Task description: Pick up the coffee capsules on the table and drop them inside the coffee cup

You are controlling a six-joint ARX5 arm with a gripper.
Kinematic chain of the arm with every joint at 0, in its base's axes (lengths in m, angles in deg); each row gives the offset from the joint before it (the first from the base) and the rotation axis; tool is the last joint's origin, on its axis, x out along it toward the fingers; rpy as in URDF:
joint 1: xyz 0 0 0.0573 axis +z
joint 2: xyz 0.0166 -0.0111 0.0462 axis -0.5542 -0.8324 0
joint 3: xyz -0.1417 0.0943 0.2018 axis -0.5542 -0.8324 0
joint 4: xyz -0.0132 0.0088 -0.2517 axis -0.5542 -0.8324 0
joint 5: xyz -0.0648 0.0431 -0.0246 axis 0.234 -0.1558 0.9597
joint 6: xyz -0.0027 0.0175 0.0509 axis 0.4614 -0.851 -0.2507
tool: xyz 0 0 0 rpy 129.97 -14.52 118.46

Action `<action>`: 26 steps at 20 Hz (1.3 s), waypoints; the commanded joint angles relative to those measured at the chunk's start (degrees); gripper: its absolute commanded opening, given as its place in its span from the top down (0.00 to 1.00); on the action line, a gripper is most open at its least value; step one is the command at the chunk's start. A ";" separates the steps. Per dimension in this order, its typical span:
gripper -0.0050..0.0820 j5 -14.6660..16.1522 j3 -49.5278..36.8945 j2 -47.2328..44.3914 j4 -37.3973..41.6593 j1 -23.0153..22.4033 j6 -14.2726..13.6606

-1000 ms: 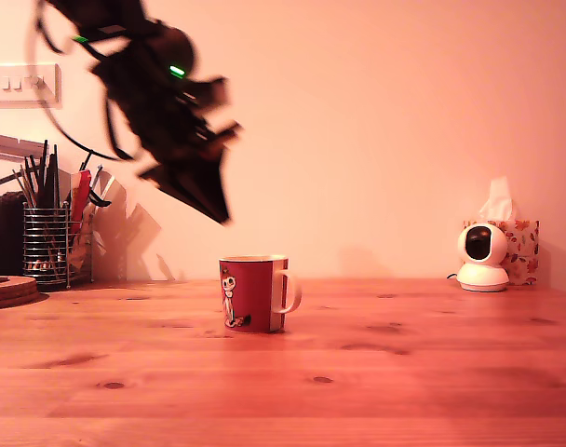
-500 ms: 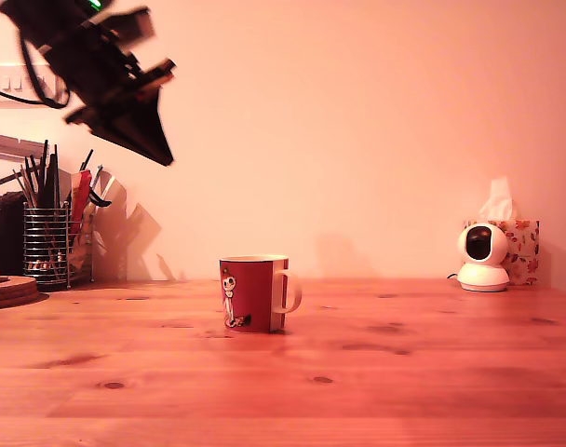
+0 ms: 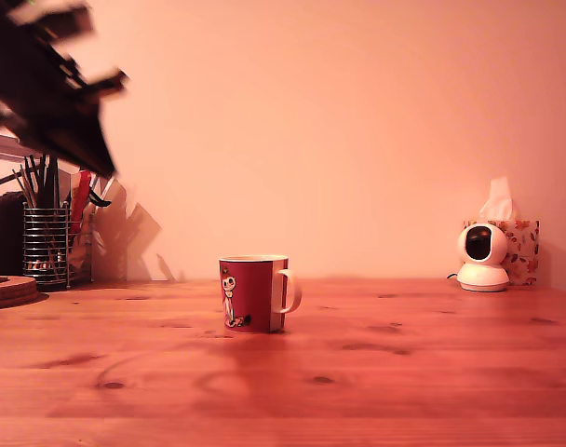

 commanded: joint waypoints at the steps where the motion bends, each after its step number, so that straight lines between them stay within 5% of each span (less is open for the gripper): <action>1: 0.97 -0.70 -3.48 3.56 1.44 0.07 1.92; 11: 0.97 -6.40 -18.80 24.63 3.96 0.39 5.07; 26: 0.97 -4.83 -29.40 49.94 -3.15 7.87 7.67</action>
